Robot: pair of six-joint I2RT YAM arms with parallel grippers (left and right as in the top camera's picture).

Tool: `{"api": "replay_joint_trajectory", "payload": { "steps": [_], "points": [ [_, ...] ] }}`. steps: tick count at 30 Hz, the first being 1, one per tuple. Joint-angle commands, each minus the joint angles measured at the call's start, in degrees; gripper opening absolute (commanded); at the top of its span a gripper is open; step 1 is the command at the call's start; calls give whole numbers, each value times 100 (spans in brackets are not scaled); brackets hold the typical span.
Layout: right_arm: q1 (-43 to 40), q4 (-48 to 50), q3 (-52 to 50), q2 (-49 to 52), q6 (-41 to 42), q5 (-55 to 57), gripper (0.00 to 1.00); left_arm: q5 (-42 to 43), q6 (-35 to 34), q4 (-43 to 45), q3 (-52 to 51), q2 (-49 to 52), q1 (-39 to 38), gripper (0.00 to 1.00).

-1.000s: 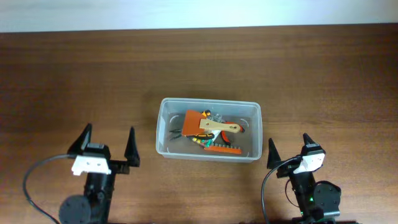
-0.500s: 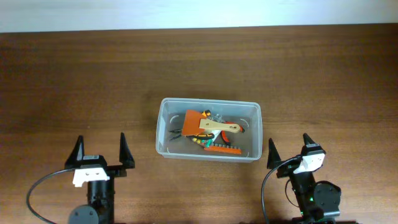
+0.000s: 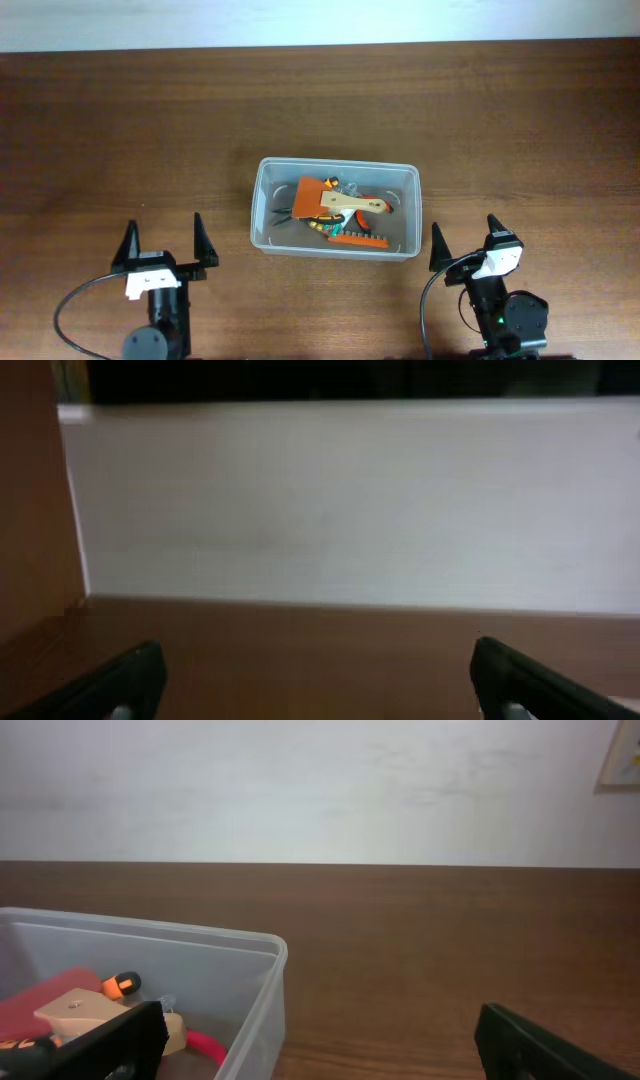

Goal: Pack container

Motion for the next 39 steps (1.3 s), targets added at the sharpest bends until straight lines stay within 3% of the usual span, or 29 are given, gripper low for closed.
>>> {"api": "replay_joint_trajectory", "payload": {
  "steps": [1,6,39],
  "points": [
    [-42,-33,-26,-61,-37,63,98,-186,-42,-417,-57,-57,28,99],
    [-42,-33,-26,-61,-37,63,99,-24,-39,-1340,-57,-55,28,99],
    [-42,-33,-26,-61,-37,63,99,302,-39,-1353,-50,-55,28,99]
  ]
}}
